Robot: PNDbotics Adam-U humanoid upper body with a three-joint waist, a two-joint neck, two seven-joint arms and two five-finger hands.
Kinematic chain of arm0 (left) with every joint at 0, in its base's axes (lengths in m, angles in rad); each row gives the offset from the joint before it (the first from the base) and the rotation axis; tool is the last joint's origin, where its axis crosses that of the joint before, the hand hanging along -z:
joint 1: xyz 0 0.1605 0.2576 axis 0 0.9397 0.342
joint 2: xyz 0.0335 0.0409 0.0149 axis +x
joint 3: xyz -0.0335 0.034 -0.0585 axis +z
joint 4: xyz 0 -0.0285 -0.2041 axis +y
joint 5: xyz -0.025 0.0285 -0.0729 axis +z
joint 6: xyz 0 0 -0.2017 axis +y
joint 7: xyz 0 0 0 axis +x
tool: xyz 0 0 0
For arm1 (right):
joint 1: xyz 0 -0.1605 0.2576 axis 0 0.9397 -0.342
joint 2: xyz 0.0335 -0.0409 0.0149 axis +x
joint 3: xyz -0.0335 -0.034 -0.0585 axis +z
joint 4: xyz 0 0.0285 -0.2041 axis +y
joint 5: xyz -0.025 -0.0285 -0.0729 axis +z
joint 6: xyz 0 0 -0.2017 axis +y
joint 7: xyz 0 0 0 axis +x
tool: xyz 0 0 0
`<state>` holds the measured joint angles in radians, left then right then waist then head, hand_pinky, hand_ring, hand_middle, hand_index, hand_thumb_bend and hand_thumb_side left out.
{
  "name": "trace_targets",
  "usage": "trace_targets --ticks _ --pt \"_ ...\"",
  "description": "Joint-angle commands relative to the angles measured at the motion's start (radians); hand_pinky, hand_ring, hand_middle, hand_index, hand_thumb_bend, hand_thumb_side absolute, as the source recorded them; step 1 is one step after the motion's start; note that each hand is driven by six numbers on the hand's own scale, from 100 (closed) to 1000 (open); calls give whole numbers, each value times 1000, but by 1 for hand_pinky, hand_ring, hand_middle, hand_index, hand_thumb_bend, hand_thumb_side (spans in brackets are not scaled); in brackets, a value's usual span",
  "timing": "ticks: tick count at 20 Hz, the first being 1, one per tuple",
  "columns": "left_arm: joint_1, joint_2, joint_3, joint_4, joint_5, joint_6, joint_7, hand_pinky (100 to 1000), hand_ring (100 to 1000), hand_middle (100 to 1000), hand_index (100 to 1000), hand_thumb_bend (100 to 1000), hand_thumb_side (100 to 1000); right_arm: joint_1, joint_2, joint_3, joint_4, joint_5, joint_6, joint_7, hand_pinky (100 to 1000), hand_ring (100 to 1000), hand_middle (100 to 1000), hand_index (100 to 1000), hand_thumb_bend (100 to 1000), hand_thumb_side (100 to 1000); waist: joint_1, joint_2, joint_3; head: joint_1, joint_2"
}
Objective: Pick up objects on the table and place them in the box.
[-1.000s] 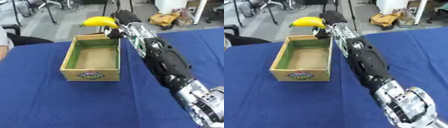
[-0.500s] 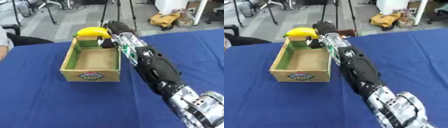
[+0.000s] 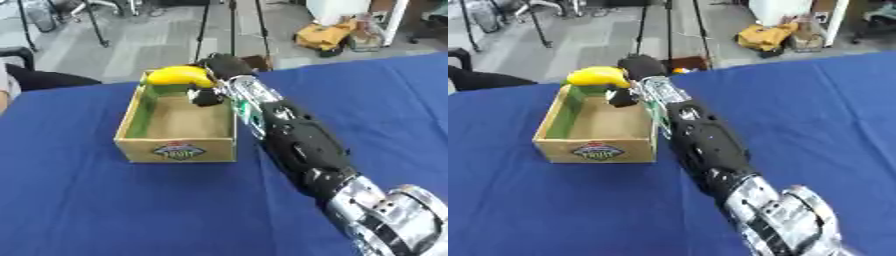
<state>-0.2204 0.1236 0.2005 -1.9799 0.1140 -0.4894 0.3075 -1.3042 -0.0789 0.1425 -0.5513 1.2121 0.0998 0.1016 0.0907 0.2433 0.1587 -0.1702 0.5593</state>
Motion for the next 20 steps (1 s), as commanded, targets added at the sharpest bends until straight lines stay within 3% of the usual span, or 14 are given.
trace_targets --ticks 1,10,14,16,20 --pt "-12 9 0 -20 0 4 0 305 764 783 717 100 823 -21 2 0 10 -15 2 12 448 803 629 491 100 608 0 -14 2 -4 -13" --pt "-13 7 1 -20 -1 6 2 303 766 784 717 100 821 -17 12 -5 51 -21 11 38 458 811 639 497 100 605 1 -12 4 -13 -19" --pt "-14 5 0 -20 -1 7 2 303 767 785 717 100 820 -14 16 -9 62 -28 16 41 479 825 658 554 100 606 1 -10 5 -17 -23" --pt "-13 5 1 -20 -1 7 2 303 767 785 717 100 820 -13 19 -10 67 -33 21 43 507 841 684 605 100 609 1 -10 6 -18 -24" --pt "-13 6 1 -20 -1 7 3 303 767 785 717 100 819 -14 19 -3 77 -23 20 77 664 923 773 728 100 521 0 -11 6 -20 -23"
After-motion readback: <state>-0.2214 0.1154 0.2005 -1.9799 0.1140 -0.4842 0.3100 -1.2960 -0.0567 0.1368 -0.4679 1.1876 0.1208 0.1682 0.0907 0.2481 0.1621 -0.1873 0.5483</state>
